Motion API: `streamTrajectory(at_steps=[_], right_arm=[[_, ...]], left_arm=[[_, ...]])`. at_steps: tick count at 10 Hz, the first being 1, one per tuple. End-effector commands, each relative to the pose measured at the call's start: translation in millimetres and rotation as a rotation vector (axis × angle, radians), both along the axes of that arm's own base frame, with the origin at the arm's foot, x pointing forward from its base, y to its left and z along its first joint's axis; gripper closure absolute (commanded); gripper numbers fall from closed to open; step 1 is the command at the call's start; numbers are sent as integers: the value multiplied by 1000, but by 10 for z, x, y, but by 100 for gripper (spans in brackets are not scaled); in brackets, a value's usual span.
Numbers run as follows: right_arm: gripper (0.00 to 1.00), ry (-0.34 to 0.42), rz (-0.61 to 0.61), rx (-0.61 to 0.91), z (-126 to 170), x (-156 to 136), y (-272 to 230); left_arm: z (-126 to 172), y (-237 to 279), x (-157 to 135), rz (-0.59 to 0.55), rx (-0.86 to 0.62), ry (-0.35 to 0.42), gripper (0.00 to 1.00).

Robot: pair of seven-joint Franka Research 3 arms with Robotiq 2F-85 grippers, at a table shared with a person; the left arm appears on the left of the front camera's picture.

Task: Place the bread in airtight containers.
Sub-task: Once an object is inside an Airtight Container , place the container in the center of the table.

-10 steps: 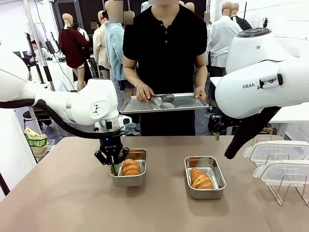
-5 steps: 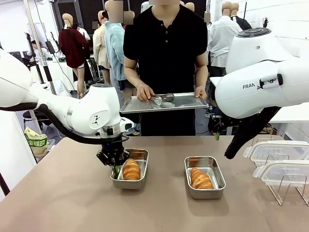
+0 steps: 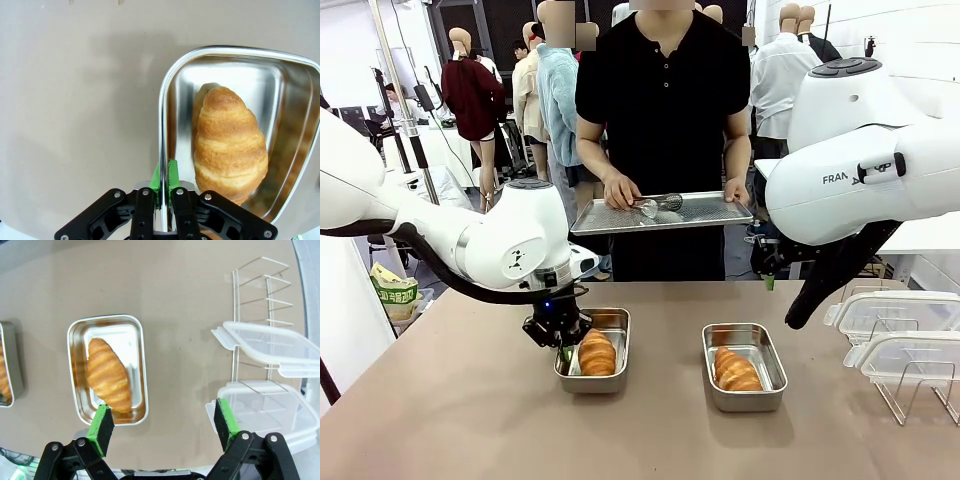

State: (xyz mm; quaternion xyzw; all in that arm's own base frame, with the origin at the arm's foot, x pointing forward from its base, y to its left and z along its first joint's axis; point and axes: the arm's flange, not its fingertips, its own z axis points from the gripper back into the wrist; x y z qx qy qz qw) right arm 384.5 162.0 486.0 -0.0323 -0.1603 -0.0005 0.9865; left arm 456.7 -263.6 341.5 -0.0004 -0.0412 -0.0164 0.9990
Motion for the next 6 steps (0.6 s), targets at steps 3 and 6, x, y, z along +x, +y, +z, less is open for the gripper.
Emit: streamTrajectory(at_steps=[3, 6], right_arm=[[0, 1, 1, -2, -6, -6, 6], [0, 1, 1, -2, -6, -6, 6]], left_arm=[[32, 2, -62, 23, -49, 59, 100], [-26, -3, -92, 27, -64, 79, 100]])
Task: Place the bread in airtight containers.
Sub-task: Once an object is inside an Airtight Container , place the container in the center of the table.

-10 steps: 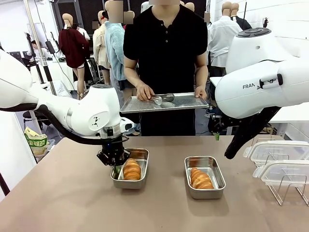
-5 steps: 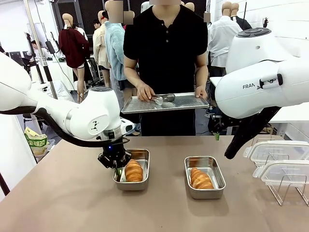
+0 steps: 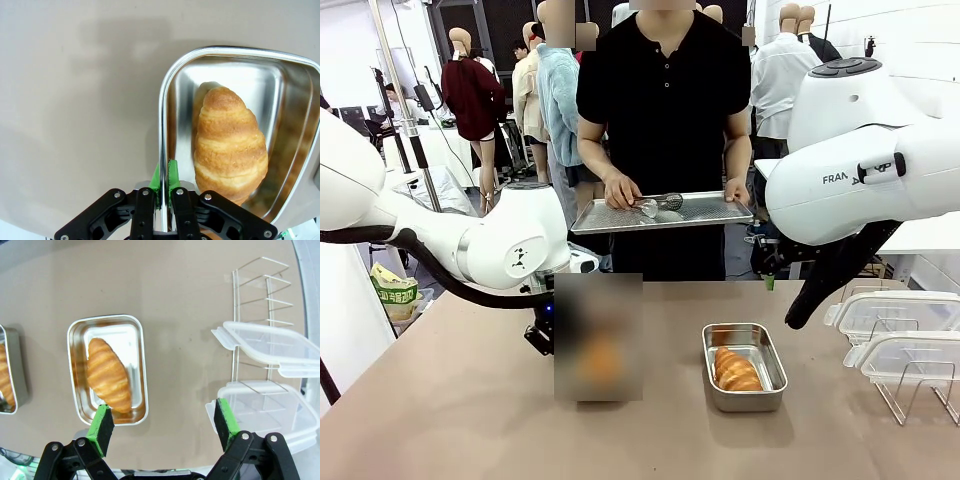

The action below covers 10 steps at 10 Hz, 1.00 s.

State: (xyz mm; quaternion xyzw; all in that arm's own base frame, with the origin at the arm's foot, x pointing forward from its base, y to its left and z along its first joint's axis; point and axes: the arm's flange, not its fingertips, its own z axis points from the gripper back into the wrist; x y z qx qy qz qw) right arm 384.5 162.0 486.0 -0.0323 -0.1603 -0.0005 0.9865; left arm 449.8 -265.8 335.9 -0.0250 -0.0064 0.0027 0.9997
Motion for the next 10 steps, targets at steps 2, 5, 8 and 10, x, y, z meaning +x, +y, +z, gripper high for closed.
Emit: streamTrajectory(at_steps=[2, 5, 8, 10], right_arm=[[0, 1, 1, -2, -6, -6, 6], [0, 1, 1, -2, -6, -6, 6], [0, 1, 1, -2, -6, -6, 6], [0, 1, 1, -2, -6, -6, 6]], left_arm=[[-25, 36, -16, -1, -11, 24, 100], [-44, 50, -5, 7, 5, 42, 100], [-28, 51, -11, 1, 13, 44, 44], [-28, 54, -6, 9, 22, 50, 5]])
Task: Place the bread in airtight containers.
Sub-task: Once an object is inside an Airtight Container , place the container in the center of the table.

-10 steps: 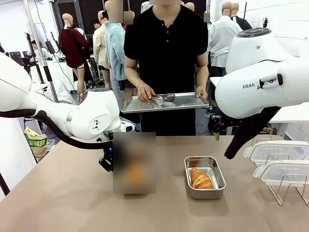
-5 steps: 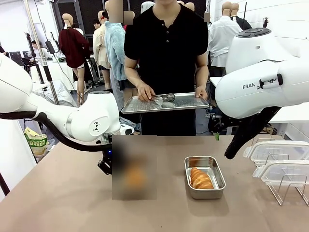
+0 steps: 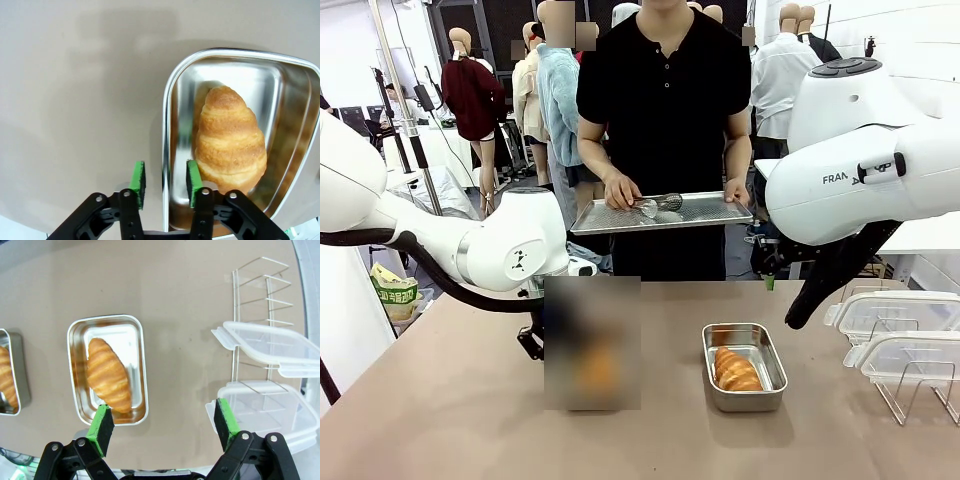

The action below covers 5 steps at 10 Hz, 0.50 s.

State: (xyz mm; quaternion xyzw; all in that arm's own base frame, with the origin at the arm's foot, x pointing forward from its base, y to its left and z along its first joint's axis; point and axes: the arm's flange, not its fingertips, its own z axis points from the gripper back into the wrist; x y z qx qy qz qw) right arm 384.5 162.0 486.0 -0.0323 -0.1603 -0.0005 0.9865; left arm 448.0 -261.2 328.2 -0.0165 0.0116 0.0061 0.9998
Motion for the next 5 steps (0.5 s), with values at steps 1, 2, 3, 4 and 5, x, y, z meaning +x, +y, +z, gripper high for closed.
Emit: streamTrajectory(at_steps=[1, 2, 3, 4, 5], right_arm=[[0, 1, 1, -2, -6, -6, 6], [0, 1, 1, -2, -6, -6, 6], [0, 1, 1, -2, -6, -6, 6], [0, 1, 1, -2, -6, -6, 6], [0, 1, 1, -2, -6, -6, 6]], left_arm=[[66, 1, 19, 0, 7, 8, 0], [93, -7, 20, -2, 10, 2, 0], [113, -5, 17, -2, 12, -2, 0], [117, 12, 12, 5, 6, -1, 0], [129, 22, 5, 8, 4, -4, 0]])
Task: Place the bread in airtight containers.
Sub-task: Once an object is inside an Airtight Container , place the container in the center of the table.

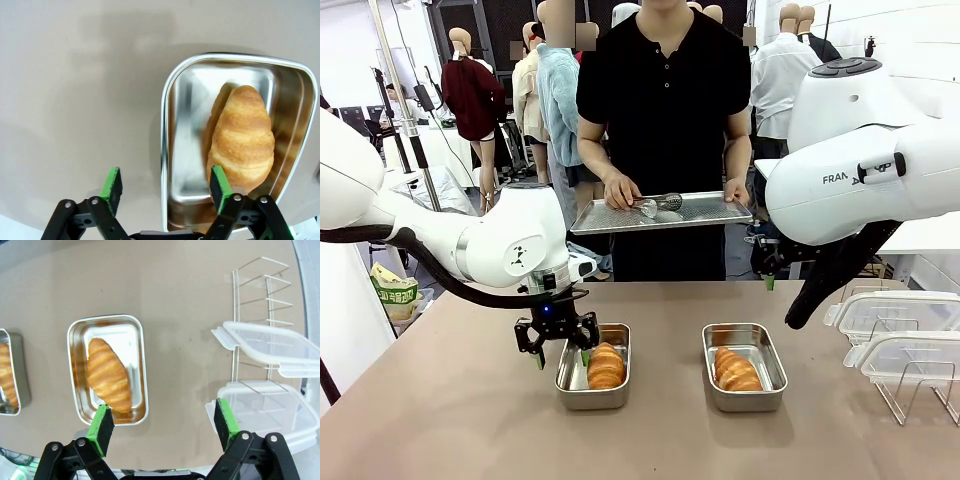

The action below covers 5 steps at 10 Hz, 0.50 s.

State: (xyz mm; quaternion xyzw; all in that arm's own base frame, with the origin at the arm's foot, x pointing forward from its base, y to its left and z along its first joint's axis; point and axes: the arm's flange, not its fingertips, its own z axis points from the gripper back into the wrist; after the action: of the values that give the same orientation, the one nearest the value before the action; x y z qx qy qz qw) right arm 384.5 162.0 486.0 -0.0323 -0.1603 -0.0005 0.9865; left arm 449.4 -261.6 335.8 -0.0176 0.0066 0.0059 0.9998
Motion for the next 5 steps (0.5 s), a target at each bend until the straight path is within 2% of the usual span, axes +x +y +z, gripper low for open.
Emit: streamTrajectory(at_steps=[1, 5], right_arm=[[0, 1, 1, -2, -6, -6, 6], [0, 1, 1, -2, -6, -6, 6]], left_arm=[[68, 30, -21, 8, 2, -1, 0], [28, 4, 2, 1, -1, -5, 0]])
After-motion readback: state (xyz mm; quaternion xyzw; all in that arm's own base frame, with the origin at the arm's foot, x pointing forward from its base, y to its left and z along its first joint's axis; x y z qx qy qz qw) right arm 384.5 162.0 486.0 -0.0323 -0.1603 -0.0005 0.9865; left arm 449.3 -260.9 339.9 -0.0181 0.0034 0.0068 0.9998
